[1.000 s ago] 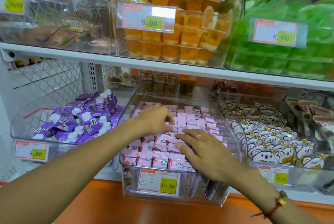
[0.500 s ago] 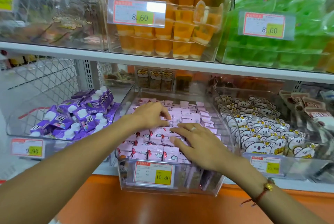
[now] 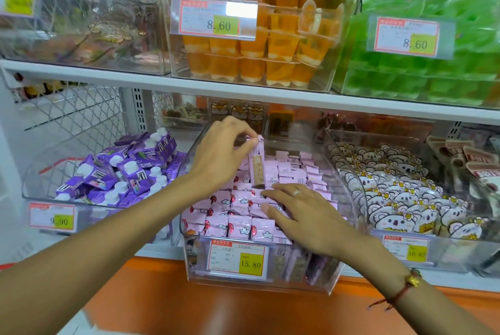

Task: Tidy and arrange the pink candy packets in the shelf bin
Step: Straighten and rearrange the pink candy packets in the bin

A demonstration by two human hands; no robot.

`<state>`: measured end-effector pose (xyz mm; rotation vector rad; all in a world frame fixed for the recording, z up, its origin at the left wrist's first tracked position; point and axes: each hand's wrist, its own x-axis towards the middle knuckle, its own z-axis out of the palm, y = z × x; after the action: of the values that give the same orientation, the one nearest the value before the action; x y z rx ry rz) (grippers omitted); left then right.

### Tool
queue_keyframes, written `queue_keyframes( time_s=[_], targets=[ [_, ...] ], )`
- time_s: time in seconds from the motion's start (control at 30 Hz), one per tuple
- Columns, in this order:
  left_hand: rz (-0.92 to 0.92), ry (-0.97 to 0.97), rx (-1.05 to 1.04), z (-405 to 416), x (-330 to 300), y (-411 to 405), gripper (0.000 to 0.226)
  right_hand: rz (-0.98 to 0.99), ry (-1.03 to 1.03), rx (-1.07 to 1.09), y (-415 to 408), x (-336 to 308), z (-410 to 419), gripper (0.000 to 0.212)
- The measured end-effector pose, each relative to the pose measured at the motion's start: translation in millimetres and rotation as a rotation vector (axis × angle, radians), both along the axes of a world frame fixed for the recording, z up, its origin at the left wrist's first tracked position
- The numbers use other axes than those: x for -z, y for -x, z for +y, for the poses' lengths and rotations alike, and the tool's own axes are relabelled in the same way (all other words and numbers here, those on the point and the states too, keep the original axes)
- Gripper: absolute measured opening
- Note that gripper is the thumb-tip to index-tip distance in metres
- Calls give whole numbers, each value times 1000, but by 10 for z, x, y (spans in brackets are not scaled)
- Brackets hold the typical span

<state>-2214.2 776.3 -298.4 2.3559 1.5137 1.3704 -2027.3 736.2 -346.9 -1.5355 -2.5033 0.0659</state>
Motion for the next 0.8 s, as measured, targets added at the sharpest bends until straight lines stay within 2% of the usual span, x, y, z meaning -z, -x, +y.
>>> queue_keyframes(
  time_s=[0.1, 0.17, 0.23, 0.3, 0.37, 0.4, 0.47, 0.53, 0.6, 0.63, 0.73, 0.8],
  targets=[
    [-310, 76, 69, -167, 1, 96, 9, -13, 4, -11, -9, -3, 5, 51],
    [-546, 104, 85, -300, 28, 165, 7, 64, -13, -35, 4, -62, -11, 42],
    [-719, 118, 84, -413, 51, 223, 9, 299, -115, -23, 36, -155, -29, 30],
    [-813, 154, 78, -506, 76, 242, 9, 597, -219, 50, 86, -279, -71, 24],
    [-891, 204, 82, -571, 94, 209, 9, 809, -180, 23, 170, -380, -133, 23],
    [-936, 237, 86, -590, 97, 183, 9, 801, -141, -10, 221, -401, -177, 31],
    [-1023, 324, 100, -613, 93, 137, 14, 641, -149, -63, 312, -387, -252, 51],
    [-1079, 421, 138, -633, 81, 115, 21, 587, -240, -122, 356, -379, -287, 51],
    [-1070, 455, 156, -642, 63, 118, 24, 729, -266, -123, 345, -408, -298, 40],
    [-1034, 441, 157, -647, 55, 125, 27, 846, -214, -104, 326, -432, -297, 35],
    [-704, 315, 182, -647, 63, 179, 40, 1228, 197, -3, 291, -531, -284, 23],
    [-516, 303, 268, -660, 84, 193, 48, 1343, 453, 64, 279, -570, -264, 28]
  ],
)
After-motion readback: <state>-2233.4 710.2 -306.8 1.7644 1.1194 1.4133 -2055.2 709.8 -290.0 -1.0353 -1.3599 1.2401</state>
